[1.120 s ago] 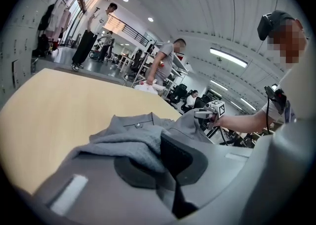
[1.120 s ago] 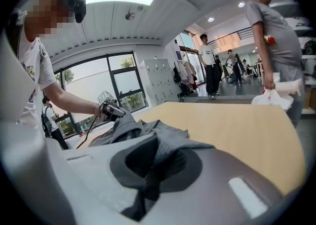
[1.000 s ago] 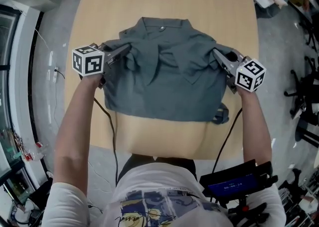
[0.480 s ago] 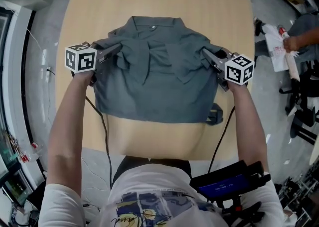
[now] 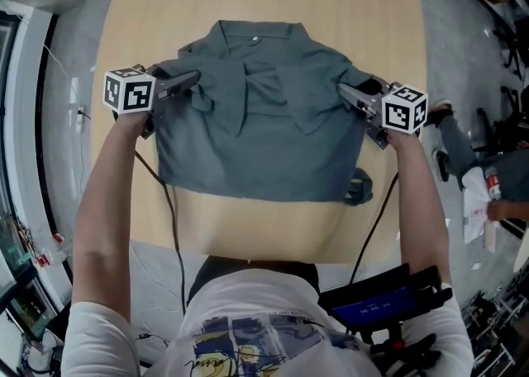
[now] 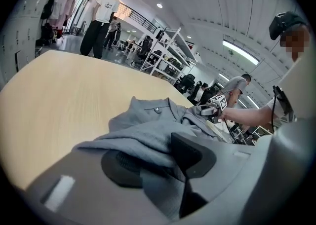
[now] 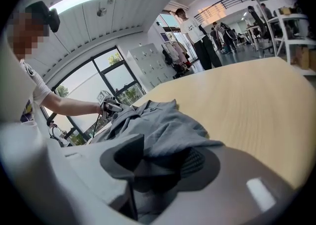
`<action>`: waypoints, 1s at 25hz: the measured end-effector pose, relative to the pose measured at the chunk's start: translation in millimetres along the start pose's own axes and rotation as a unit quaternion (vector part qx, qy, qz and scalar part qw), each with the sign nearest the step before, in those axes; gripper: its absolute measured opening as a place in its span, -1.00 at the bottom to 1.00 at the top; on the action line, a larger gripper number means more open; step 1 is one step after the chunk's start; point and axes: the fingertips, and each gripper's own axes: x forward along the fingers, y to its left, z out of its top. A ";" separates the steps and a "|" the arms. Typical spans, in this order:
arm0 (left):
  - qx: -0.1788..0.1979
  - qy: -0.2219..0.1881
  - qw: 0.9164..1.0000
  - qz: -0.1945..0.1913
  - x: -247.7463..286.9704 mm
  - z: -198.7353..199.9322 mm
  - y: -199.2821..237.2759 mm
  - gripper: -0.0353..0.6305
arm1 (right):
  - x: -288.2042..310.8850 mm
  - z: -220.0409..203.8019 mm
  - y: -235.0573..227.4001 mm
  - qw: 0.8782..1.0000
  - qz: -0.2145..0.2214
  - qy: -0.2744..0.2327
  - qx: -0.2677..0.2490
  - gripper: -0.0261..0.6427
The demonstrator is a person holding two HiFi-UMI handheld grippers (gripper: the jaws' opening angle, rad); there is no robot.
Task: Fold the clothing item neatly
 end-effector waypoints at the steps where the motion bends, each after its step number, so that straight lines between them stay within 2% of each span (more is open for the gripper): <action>1: 0.001 0.001 1.000 -0.002 -0.9 0.3 -0.1 -0.36 | -2.3 0.1 0.7 1.000 0.006 0.000 0.005 -0.35; 8: 0.004 0.015 1.000 -0.014 -13.5 -2.8 -1.9 -0.27 | -21.1 -3.8 3.5 0.999 0.036 0.014 0.028 -0.35; 16: -0.016 0.036 0.998 -0.050 -16.0 -12.7 -5.9 -0.21 | -40.9 -9.2 -8.1 0.999 0.010 0.009 0.035 -0.35; 25: -0.024 0.050 0.998 -0.017 -34.7 -28.7 13.7 -0.20 | -45.8 -22.7 -16.0 0.999 -0.013 0.011 0.035 -0.35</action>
